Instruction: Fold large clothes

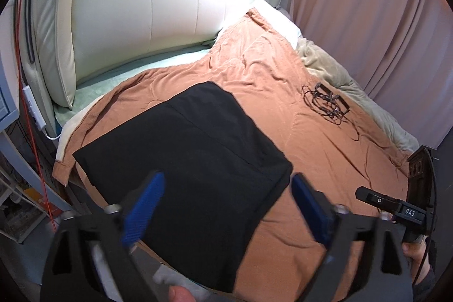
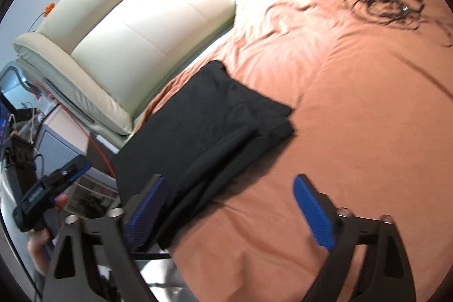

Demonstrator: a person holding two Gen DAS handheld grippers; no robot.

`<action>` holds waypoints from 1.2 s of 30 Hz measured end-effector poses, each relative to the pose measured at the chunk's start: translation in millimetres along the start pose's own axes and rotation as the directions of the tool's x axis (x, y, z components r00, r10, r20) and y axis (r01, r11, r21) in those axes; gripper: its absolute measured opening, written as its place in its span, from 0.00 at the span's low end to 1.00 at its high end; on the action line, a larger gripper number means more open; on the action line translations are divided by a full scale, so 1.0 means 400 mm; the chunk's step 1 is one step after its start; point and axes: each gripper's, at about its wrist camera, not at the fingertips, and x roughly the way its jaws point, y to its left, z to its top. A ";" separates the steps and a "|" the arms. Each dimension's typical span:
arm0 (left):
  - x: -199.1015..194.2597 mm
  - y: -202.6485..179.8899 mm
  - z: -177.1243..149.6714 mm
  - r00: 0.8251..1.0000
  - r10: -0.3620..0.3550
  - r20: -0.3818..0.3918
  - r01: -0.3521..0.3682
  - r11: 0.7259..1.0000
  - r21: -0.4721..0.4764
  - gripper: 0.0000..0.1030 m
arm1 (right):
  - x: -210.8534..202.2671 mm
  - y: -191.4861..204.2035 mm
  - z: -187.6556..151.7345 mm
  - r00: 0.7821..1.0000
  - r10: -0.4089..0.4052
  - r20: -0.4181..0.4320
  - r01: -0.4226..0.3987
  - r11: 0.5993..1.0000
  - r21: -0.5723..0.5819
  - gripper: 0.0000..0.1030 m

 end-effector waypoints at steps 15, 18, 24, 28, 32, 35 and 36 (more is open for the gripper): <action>-0.210 -0.274 -0.138 0.996 -0.048 0.070 0.042 0.995 0.088 1.00 | -0.367 -0.044 -0.117 0.991 -0.108 0.075 0.114 0.989 -0.089 1.00; -0.243 -0.322 -0.168 0.996 -0.055 0.075 0.046 0.992 0.113 1.00 | -0.437 -0.045 -0.143 0.985 -0.139 0.098 0.150 0.982 -0.113 1.00; -0.308 -0.413 -0.235 0.993 -0.061 0.097 0.044 0.986 0.162 1.00 | -0.566 -0.057 -0.193 0.971 -0.177 0.161 0.198 0.972 -0.127 1.00; -0.344 -0.468 -0.272 0.991 -0.085 0.101 0.065 0.980 0.189 1.00 | -0.647 -0.064 -0.236 0.957 -0.207 0.203 0.235 0.964 -0.126 1.00; -0.381 -0.517 -0.312 0.987 -0.105 0.118 0.077 0.974 0.214 1.00 | -0.722 -0.076 -0.287 0.943 -0.230 0.240 0.263 0.958 -0.115 1.00; -0.407 -0.544 -0.341 0.985 -0.121 0.126 0.090 0.970 0.227 1.00 | -0.776 -0.089 -0.328 0.931 -0.252 0.264 0.286 0.953 -0.099 1.00; -0.419 -0.554 -0.353 0.983 -0.127 0.133 0.093 0.967 0.237 1.00 | -0.795 -0.093 -0.344 0.927 -0.260 0.272 0.295 0.951 -0.095 1.00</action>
